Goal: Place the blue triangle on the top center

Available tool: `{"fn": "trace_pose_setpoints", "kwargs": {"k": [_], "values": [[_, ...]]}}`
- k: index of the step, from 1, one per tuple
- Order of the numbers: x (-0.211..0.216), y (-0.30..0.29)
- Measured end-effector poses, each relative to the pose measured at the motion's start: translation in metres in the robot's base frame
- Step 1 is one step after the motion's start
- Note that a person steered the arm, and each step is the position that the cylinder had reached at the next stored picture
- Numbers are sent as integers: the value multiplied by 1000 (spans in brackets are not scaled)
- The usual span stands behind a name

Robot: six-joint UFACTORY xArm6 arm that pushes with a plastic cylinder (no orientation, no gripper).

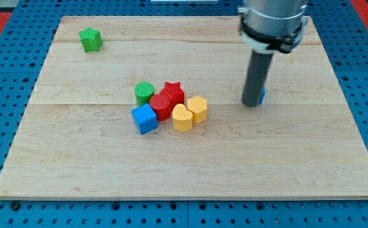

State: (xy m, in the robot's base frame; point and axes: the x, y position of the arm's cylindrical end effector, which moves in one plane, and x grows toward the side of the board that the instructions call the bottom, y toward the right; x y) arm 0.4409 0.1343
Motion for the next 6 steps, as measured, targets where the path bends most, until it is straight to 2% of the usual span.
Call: {"fn": "trace_pose_setpoints", "kwargs": {"k": [1,2,4,5,6], "values": [[7,25],[-56,6],[-124,-83],[-164,-83],[-178,-43]]}}
